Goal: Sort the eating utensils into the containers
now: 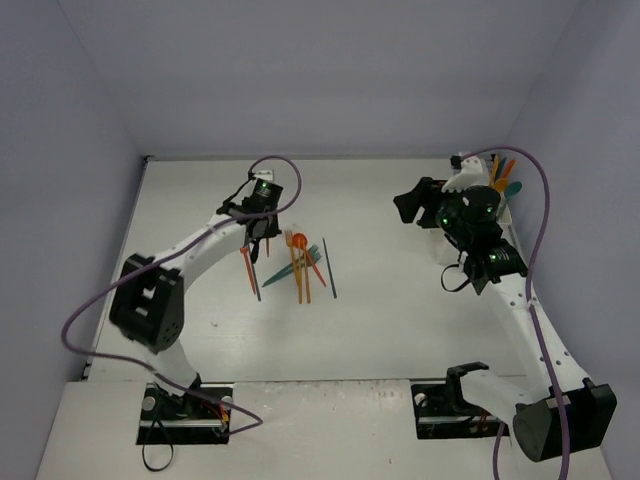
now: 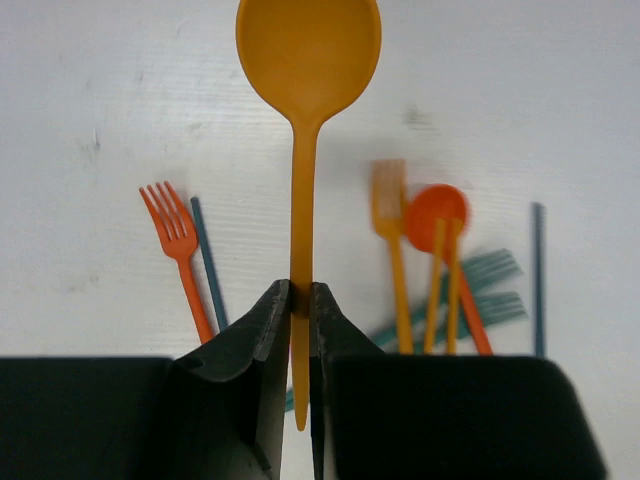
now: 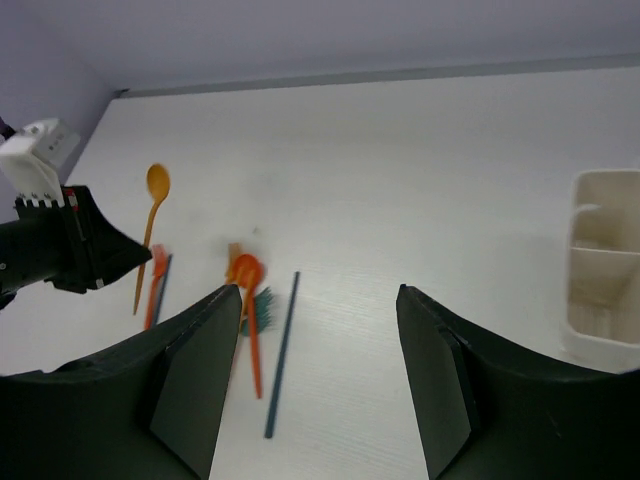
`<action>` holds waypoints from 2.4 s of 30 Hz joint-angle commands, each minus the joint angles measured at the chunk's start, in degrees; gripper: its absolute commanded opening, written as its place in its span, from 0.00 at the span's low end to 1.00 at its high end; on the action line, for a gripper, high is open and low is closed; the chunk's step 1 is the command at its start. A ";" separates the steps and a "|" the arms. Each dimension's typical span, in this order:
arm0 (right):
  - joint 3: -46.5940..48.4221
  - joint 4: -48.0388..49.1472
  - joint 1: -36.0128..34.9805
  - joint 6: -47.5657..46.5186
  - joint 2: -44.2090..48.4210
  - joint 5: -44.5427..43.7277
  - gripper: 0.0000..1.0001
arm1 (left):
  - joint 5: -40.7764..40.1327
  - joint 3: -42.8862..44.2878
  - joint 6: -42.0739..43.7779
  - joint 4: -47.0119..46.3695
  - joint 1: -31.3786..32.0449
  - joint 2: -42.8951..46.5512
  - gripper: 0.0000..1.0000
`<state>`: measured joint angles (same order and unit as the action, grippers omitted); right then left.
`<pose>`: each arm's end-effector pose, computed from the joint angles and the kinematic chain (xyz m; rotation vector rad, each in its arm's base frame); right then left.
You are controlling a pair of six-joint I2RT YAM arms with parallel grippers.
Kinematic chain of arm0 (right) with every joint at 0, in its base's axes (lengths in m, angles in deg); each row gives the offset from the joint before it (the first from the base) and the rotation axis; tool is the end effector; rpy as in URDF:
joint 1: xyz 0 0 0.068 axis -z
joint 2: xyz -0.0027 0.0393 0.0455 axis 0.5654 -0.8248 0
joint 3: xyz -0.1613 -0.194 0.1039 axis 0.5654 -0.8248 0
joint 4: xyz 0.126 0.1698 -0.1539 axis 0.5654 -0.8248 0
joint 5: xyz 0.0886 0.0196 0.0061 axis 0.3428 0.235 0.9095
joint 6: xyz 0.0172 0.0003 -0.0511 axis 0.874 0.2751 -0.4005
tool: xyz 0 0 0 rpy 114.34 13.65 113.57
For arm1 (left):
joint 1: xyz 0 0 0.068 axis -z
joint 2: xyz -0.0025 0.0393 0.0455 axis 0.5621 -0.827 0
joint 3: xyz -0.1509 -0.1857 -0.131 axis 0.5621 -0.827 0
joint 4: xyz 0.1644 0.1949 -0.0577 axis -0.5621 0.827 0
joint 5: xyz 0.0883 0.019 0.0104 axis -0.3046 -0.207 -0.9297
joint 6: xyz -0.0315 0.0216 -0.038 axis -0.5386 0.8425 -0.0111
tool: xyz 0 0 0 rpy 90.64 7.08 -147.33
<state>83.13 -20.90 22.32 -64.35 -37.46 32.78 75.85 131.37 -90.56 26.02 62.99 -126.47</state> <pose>0.2405 0.0625 0.3795 -0.1644 1.5955 0.6420 0.3371 -0.1764 0.2654 -0.1190 2.3072 -0.2703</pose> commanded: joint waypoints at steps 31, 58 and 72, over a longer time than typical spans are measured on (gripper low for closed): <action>13.49 9.15 -20.06 7.42 -15.46 -1.25 0.19 | 9.31 -6.32 12.83 -31.37 19.38 20.84 0.00; 23.20 -5.26 14.17 -10.66 -14.79 -27.80 0.00 | -2.21 -19.89 -3.88 -12.94 10.59 29.51 0.86; 20.79 7.10 30.14 -8.27 -25.54 -20.10 0.00 | -6.87 -28.97 -5.91 -5.02 9.21 40.47 0.86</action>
<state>104.55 -24.15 51.24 -72.05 -63.98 11.17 71.83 102.99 -94.49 20.29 72.70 -88.52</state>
